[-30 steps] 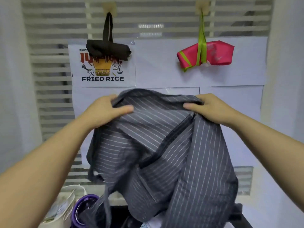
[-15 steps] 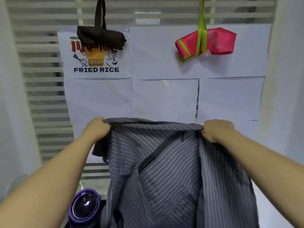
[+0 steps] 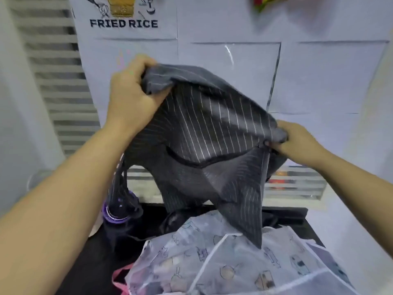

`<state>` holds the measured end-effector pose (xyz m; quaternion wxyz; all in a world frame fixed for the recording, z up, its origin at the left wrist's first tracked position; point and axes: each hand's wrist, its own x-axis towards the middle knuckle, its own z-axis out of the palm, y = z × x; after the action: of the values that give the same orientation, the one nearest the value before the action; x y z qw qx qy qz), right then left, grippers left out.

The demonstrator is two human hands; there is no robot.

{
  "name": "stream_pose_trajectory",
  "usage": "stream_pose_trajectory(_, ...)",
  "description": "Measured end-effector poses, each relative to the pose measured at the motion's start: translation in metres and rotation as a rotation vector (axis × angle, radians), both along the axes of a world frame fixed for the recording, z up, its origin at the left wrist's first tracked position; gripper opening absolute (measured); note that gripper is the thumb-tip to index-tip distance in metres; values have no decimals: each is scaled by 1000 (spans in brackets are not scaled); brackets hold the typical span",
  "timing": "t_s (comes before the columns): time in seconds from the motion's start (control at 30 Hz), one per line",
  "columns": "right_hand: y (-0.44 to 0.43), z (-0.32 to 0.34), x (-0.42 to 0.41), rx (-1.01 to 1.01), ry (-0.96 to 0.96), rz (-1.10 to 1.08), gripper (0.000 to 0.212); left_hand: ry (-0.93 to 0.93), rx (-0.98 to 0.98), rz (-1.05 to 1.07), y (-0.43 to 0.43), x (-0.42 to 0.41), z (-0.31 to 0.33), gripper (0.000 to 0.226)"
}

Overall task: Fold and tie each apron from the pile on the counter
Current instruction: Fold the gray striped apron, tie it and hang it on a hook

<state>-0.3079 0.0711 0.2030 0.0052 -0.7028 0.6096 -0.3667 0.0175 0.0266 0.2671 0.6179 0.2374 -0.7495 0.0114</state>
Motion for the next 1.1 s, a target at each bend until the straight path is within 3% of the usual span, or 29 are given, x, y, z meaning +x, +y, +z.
stream_pose_trajectory(0.1, 3, -38, -7, 460, 187, 88, 32, -475, 469, 41, 2, 2, -29, 50)
stream_pose_trajectory(0.2, 4, -70, -5, 760, 334, 78, 39, -874, 828, 37, 4, -3, -51, 46)
stream_pose_trajectory(0.3, 4, -93, -3, 927, 474, 9, 29, -971, 1050, 19, -5, -7, -75, 40)
stream_pose_trajectory(0.43, 14, -145, -4, 1194, 560, -25, 25, -1183, 1262, -10, -10, 2, -135, 83)
stream_pose_trajectory(0.53, 28, -199, -3, 1423, 643, -25, 31, -1376, 1514, -36, -5, 3, -191, 64)
stream_pose_trajectory(0.63, 33, -227, 5, 1534, 686, -8, 33, -1500, 1646, -78, 3, -5, -225, 54)
stream_pose_trajectory(0.73, 30, -229, 11, 1447, 612, 122, 9, -1613, 1586, -96, 3, -10, -231, 55)
stream_pose_trajectory(0.83, 31, -223, 2, 1244, 296, 135, 20, -1566, 1480, -129, -10, -14, -214, 34)
stream_pose_trajectory(0.97, 47, -210, -26, 1092, -157, 52, 12, -1277, 985, 112, -53, -45, -186, 16)
stream_pose_trajectory(1.1, 55, -206, -43, 888, -864, -123, 16, -894, 352, 376, -93, -103, -200, 48)
